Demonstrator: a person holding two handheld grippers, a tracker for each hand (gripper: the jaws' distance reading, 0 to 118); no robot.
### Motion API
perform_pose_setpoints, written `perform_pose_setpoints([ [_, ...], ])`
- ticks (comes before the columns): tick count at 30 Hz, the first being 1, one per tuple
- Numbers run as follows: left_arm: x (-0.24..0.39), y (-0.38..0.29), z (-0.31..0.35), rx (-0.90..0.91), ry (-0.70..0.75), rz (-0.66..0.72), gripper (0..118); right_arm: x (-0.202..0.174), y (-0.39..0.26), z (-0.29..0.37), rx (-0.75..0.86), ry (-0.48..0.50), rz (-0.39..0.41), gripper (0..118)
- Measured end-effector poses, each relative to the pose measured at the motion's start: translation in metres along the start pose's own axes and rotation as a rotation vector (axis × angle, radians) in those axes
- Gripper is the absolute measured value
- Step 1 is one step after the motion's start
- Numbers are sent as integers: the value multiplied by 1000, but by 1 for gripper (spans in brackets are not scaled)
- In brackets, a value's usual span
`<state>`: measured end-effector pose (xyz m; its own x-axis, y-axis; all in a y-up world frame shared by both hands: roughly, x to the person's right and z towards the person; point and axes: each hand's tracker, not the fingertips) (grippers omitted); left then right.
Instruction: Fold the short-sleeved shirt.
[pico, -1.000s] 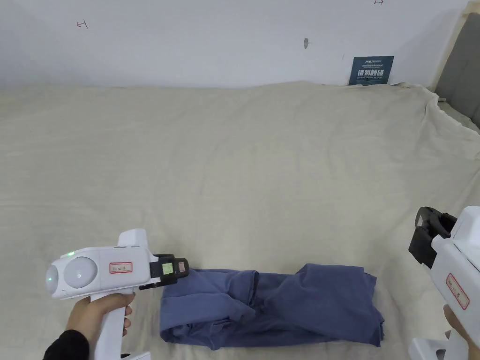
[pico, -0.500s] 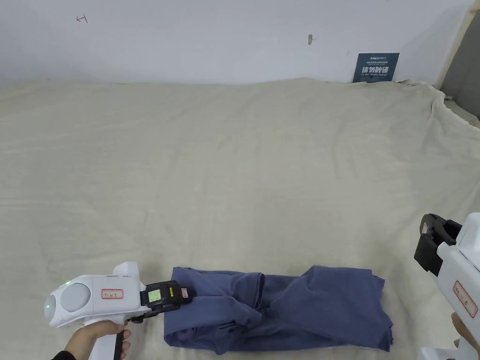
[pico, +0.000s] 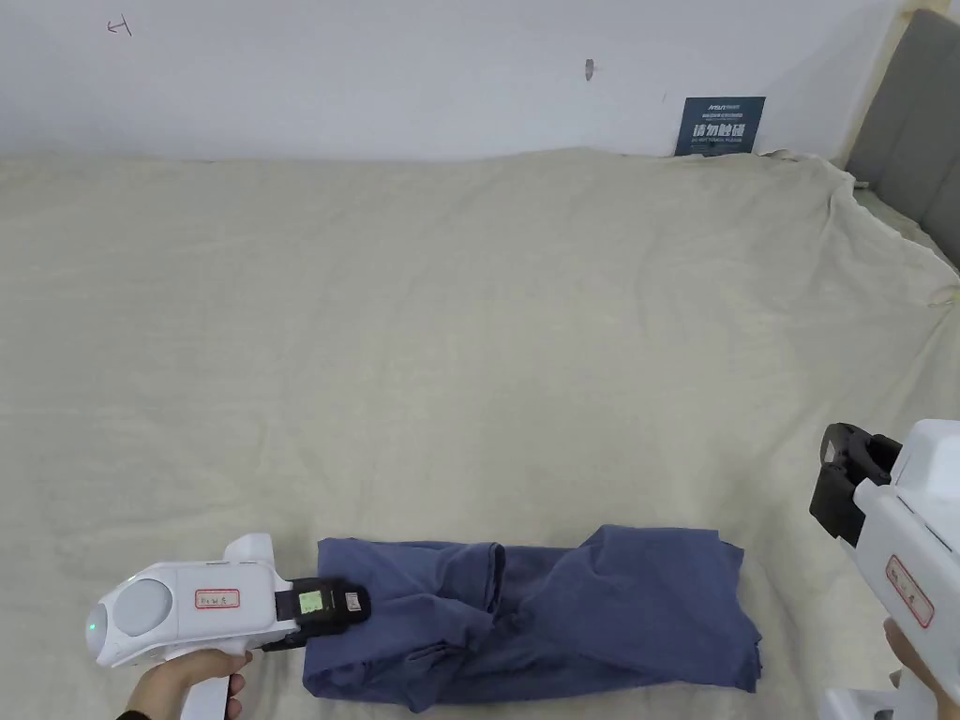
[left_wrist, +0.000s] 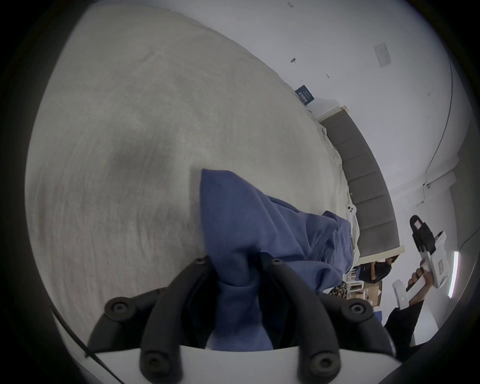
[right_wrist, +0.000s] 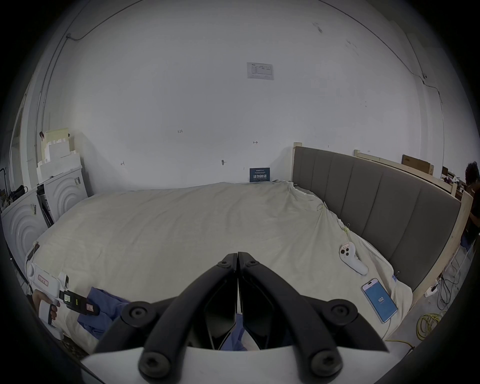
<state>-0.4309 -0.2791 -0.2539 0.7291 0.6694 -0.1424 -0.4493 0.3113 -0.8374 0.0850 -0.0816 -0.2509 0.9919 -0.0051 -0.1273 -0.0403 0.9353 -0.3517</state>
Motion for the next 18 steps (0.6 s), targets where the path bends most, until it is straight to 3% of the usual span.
perform_pose_setpoints([
  [5, 6, -4, 13, 34, 40, -22, 9, 0, 0, -1, 1, 1, 5, 0],
  [10, 18, -4, 42, 54, 65, -56, 8, -1, 3, -4, 12, 13, 4, 0],
  [18, -4, 2, 129, 130, 223, -61, 8, -18, 10, -5, 29, 62, 5, 0],
])
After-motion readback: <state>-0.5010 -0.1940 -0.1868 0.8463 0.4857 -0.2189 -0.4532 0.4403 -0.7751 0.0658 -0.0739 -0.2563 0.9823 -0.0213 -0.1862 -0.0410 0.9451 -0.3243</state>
